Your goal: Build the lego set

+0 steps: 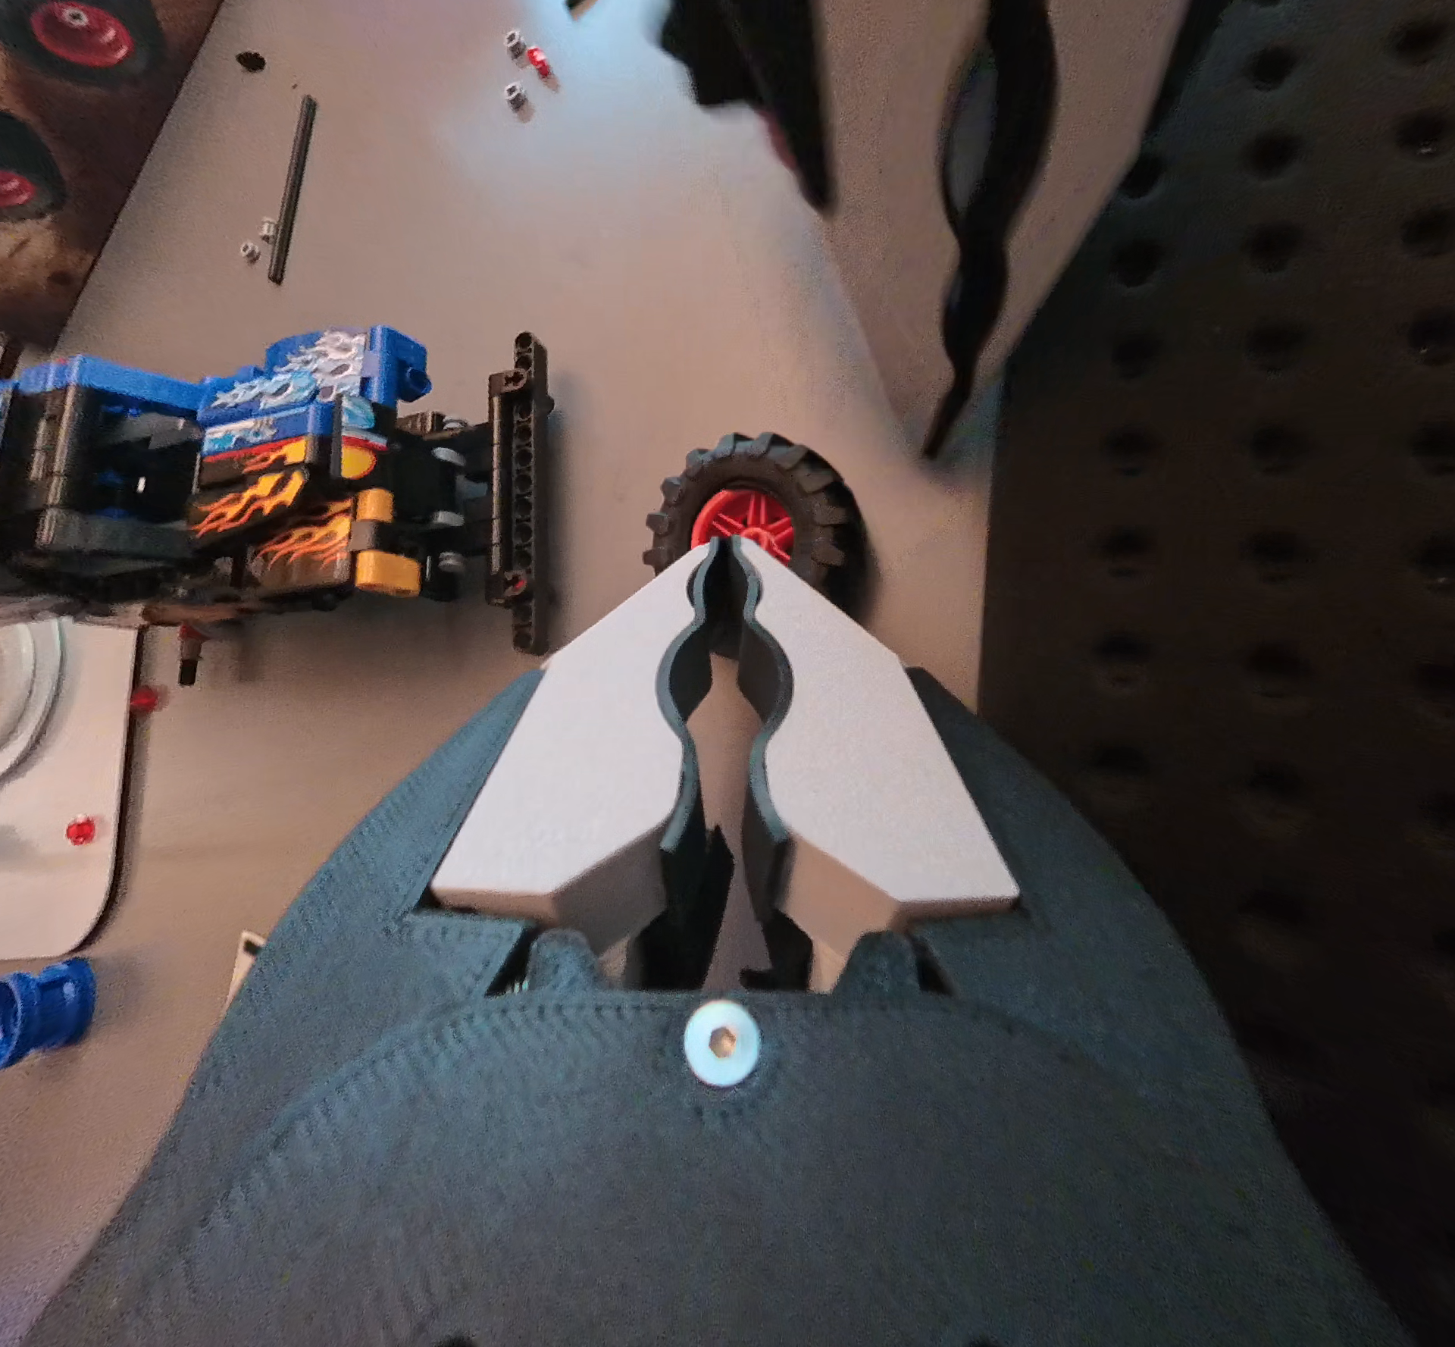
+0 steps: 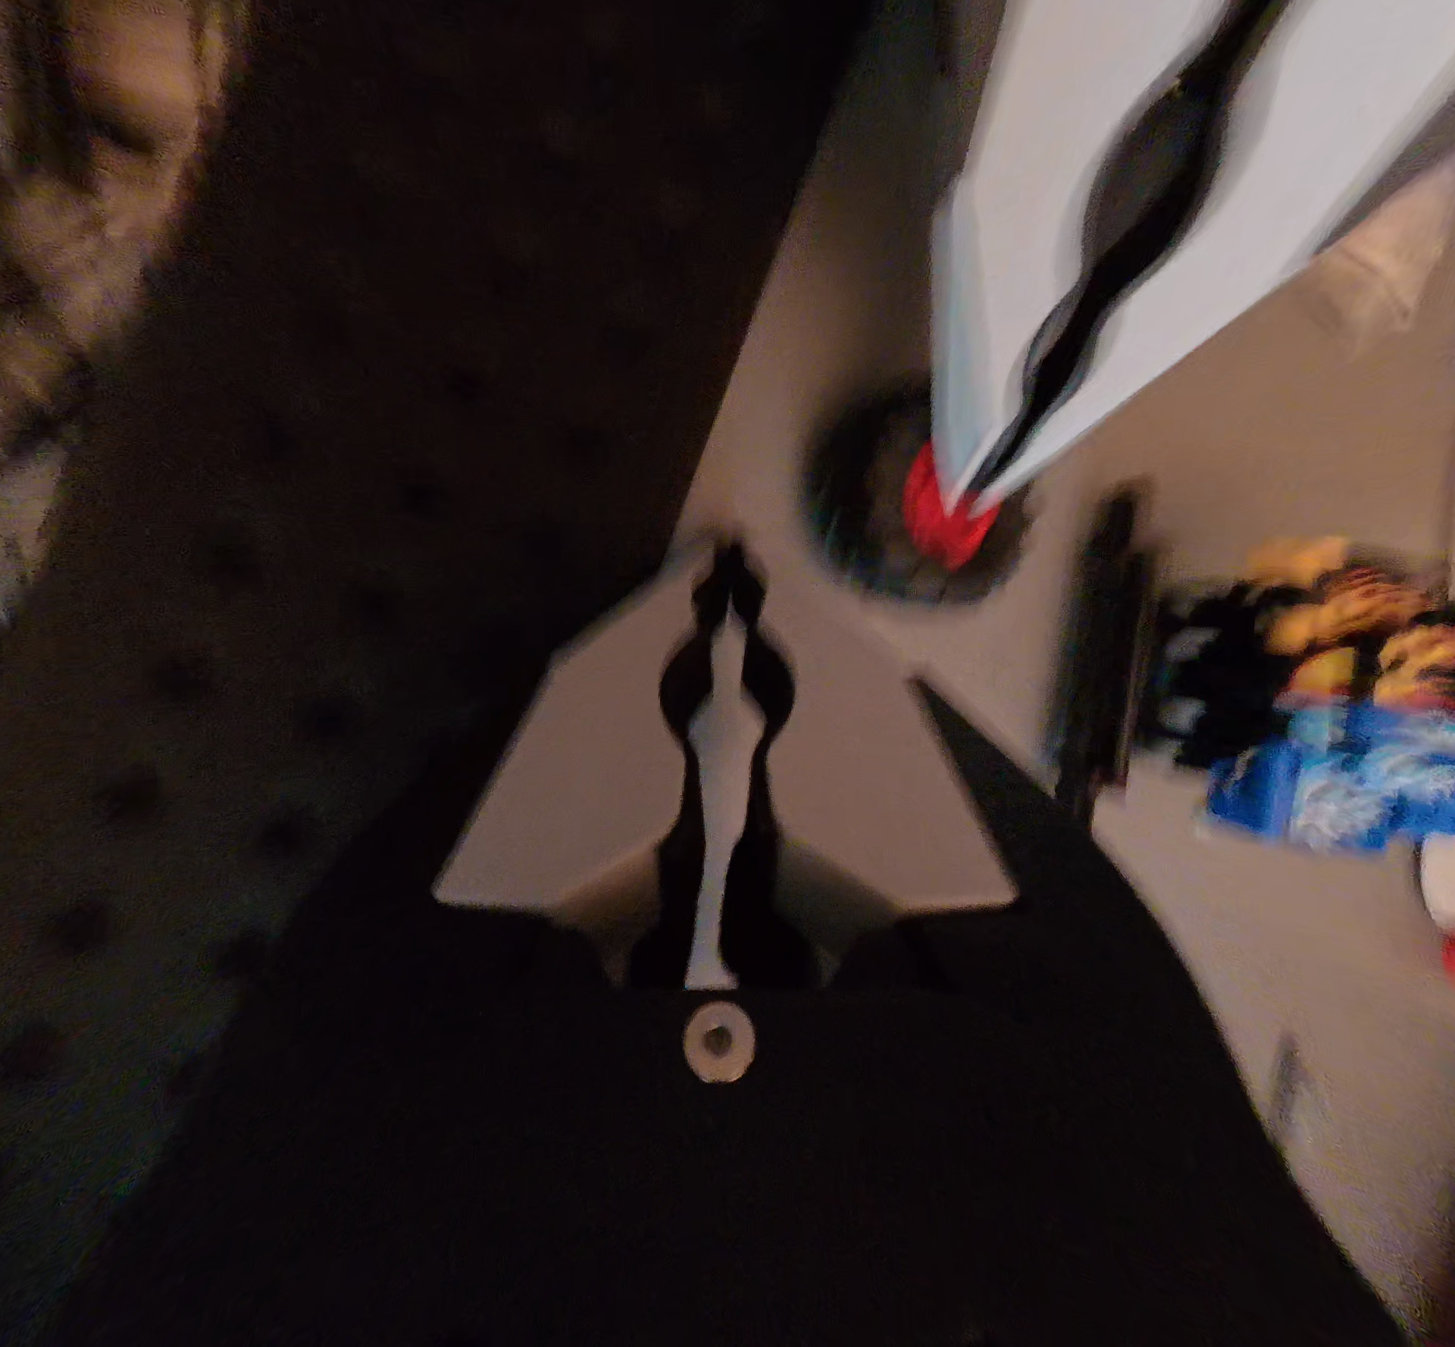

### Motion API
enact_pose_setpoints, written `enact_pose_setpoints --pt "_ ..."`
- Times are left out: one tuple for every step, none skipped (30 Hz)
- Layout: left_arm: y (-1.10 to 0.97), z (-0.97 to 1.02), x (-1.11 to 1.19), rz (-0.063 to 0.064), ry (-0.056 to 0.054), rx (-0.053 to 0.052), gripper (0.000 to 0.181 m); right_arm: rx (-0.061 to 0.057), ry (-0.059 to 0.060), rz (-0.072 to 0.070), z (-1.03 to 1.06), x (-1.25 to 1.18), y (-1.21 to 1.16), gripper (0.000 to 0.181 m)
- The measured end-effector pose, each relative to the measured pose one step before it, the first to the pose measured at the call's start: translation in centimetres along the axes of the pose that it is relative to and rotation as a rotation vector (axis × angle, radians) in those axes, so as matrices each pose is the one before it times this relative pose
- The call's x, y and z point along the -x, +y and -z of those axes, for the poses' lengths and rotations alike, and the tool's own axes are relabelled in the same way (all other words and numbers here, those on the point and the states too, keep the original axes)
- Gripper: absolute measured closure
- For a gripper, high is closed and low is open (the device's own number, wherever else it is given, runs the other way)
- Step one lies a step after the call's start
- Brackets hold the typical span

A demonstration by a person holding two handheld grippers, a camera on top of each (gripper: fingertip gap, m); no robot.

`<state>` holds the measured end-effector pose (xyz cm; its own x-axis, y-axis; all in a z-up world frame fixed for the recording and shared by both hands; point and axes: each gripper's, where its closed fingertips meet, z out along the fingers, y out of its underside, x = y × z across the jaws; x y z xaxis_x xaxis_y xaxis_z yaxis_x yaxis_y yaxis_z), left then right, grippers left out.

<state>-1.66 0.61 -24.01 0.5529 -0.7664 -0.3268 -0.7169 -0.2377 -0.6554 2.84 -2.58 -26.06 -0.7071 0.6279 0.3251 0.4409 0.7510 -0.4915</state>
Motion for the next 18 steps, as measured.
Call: enact_pose_setpoints --pt "0.08 0.029 0.207 0.0207 0.0007 -0.0054 0.181 -0.0388 -0.0016 -0.0009 -0.04 0.356 -0.216 0.181" --pt "0.003 -0.103 -0.056 -0.0023 0.0079 0.0 0.181 -0.0005 0.0104 0.01 0.193 0.072 0.242 0.181" --pt "-0.042 -0.021 -0.028 -0.0189 -0.0059 0.0097 0.181 0.0394 0.0384 0.0166 0.428 -0.676 0.402 0.181" --pt "-0.003 0.006 -0.012 -0.0059 0.0074 0.0113 0.181 -0.0138 0.0323 -0.0116 0.589 -0.932 -0.55 0.181" --pt "0.001 -0.006 0.011 0.0124 0.0137 0.0081 0.181 -0.0323 0.0097 -0.0242 0.423 -0.713 -0.74 0.181" --pt "-0.063 -0.012 0.009 0.016 0.0052 0.0151 0.181 -0.0096 0.0125 -0.0132 0.061 -0.619 -0.164 0.179" --pt "-0.009 -0.002 -0.039 -0.01 -0.0099 0.0189 0.181 -0.0108 0.0217 -0.0113 -0.073 -0.664 0.11 0.167" --pt "-0.021 -0.004 -0.025 -0.0193 -0.013 0.0111 0.181 -0.0111 0.0151 -0.0111 -0.033 -0.523 0.11 0.162" --pt "0.0 -0.002 0.006 -0.0091 -0.0037 -0.0008 0.181 -0.0023 0.0026 0.0072 0.044 -0.236 -0.009 0.162" --pt "0.0 0.007 0.022 0.0088 0.0075 -0.008 0.181 0.0046 -0.0041 0.0225 0.006 -0.032 -0.091 0.162" --pt "-0.012 -0.003 0.007 0.0069 0.0067 -0.0091 0.181 0.0143 -0.0134 0.0192 -0.196 0.047 0.034 0.163" --pt "-0.035 0.003 -0.034 -0.0113 -0.0002 -0.0074 0.181 0.0229 -0.0255 0.0155 -0.397 0.236 0.267 0.167" --pt "-0.01 -0.009 -0.02 -0.0117 -0.0027 -0.0011 0.181 0.0149 -0.0113 0.0185 -0.407 0.096 0.236 0.166" --pt "0.013 0.005 -0.002 -0.0039 0.0006 0.0031 0.181 0.0028 -0.005 0.0196 -0.203 0.04 0.03 0.167" --pt "-0.005 0.007 0.003 -0.0038 0.0012 0.0011 0.181 0.0044 -0.0095 0.013 0.03 0.046 -0.048 0.169" --pt "-0.006 -0.05 0.007 -0.0013 -0.0021 0.0007 0.181 0.0031 -0.0087 0.0107 0.101 0.079 -0.088 0.173" --pt "0.008 0.01 0.005 -0.0031 -0.0038 0.0003 0.181 -0.0034 -0.0077 0.0056 0.099 0.089 -0.096 0.177" --pt "-0.001 -0.003 -0.013 0.0003 -0.0018 -0.0046 0.181 -0.0112 -0.0176 0.004 0.149 0.185 -0.157 0.181"
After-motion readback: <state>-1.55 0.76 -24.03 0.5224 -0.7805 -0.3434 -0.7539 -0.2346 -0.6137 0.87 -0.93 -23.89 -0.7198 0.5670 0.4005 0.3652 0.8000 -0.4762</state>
